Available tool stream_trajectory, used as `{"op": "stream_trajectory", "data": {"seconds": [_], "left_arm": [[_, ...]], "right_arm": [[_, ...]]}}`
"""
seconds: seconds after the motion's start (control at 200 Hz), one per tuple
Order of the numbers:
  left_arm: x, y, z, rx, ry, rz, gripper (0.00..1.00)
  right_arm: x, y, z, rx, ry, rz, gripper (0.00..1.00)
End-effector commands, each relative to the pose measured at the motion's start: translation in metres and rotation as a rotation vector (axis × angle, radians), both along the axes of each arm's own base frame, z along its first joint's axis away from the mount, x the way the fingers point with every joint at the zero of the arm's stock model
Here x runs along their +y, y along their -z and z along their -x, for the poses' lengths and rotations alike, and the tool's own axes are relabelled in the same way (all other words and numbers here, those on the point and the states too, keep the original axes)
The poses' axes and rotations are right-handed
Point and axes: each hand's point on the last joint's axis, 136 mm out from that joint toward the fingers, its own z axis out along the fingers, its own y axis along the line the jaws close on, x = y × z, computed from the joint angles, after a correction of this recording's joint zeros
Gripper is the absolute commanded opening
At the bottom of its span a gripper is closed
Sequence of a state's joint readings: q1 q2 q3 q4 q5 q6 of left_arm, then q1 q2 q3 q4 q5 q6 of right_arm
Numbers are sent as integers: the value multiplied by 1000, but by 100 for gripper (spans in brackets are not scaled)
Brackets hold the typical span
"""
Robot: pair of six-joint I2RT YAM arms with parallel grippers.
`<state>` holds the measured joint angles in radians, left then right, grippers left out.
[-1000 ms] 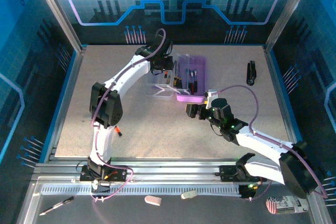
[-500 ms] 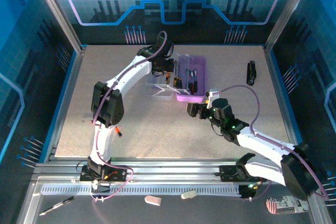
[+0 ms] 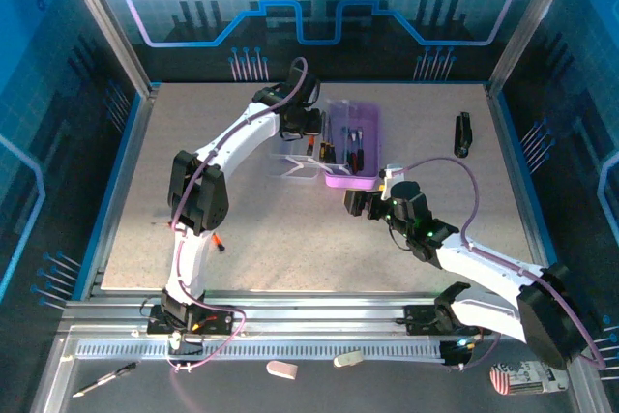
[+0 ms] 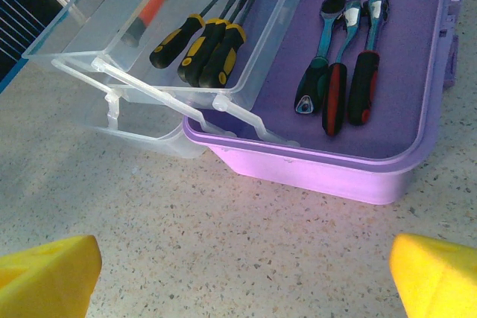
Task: Pack the tool kit
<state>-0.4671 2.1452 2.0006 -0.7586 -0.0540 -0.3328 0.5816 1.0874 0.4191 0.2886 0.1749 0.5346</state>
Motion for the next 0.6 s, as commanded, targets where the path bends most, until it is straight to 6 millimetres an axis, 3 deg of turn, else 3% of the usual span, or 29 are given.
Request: {"op": "stream_trajectory", "data": {"seconds": [0.0, 0.195, 0.36, 0.595], "left_arm": [[-5, 0, 3, 12, 30, 2, 26], [-5, -16, 4, -19, 46, 4, 31], [-1, -45, 5, -80, 48, 7, 40], [23, -81, 20, -178, -32, 10, 53]], "right_arm": [[-2, -5, -3, -10, 14, -11, 100], [1, -5, -3, -16, -1, -17, 100], [1, -4, -4, -12, 0, -15, 100], [3, -1, -4, 1, -3, -15, 100]]}}
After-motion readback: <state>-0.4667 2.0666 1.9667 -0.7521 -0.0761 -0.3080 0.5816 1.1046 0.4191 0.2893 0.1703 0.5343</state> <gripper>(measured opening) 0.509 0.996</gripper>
